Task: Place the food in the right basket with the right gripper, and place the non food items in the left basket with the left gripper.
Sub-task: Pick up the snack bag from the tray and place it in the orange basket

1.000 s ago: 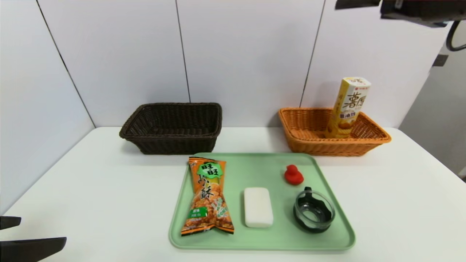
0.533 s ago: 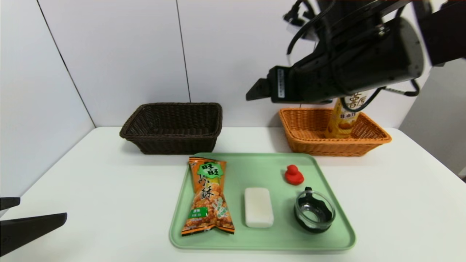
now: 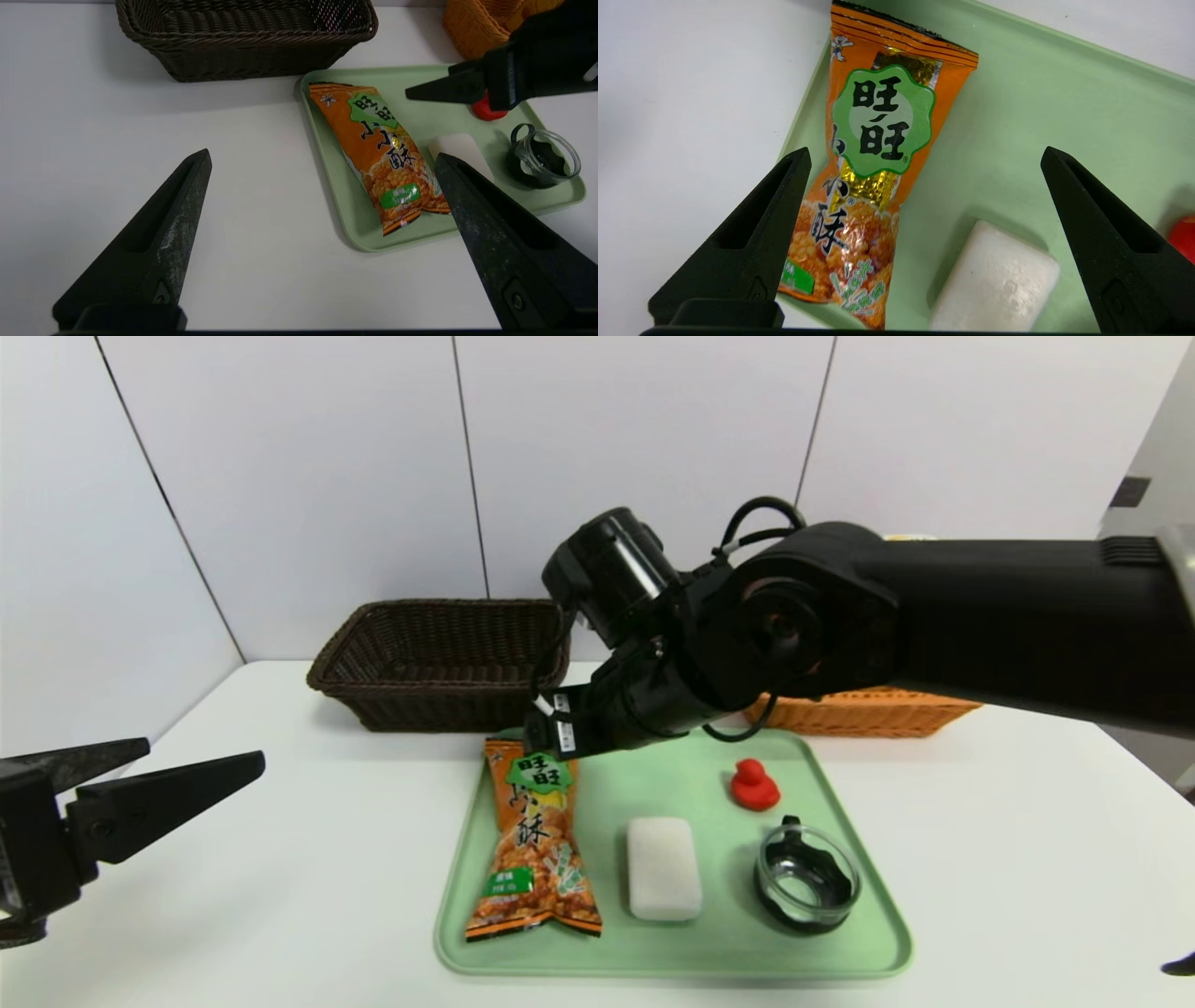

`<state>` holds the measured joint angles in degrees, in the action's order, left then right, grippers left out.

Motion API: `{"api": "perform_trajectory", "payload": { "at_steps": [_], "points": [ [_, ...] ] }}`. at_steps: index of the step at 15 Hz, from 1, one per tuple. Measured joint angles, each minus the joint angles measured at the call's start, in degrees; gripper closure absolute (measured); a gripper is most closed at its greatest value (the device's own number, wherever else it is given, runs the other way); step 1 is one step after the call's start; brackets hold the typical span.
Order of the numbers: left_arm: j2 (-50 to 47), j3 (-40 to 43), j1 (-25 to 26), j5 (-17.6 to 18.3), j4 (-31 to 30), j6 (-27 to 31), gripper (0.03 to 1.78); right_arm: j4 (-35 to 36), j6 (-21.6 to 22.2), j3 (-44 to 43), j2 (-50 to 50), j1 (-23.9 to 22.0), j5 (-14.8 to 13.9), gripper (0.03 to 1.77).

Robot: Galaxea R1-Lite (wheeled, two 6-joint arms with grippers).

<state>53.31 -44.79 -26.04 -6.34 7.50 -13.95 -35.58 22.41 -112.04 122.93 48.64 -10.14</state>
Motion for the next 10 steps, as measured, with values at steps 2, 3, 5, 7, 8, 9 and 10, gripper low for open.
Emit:
{"api": "perform_trajectory", "payload": {
  "at_steps": [2,3,5,7,8,9,10],
  "points": [
    [0.93,1.33,-0.06,-0.05,-1.88,0.0,0.12,0.48,-0.02,-0.05,2.15,0.56,0.15,0.1],
    [1.32,1.52,-0.02,-0.07,-1.99,0.0,0.12,0.96,0.0,-0.05,2.97,0.8,0.22,0.1],
    [1.89,1.96,-0.04,-0.05,-1.99,0.0,0.12,1.79,0.0,-0.06,4.28,1.17,0.28,0.1],
    [2.19,2.6,-0.04,0.11,-1.99,-0.05,0.12,3.06,0.83,-0.06,5.18,1.49,0.89,0.1],
    [2.28,2.93,-0.04,0.17,-2.02,-0.09,0.12,3.25,1.29,-0.05,5.46,1.66,1.19,0.1],
    [2.32,3.25,-0.06,0.23,-2.02,-0.09,0.12,3.25,1.73,-0.05,5.66,1.66,1.57,0.1],
    [2.36,3.45,-0.06,0.26,-2.05,-0.11,0.12,3.28,2.17,-0.05,5.77,1.71,2.1,0.1]
  ]
}}
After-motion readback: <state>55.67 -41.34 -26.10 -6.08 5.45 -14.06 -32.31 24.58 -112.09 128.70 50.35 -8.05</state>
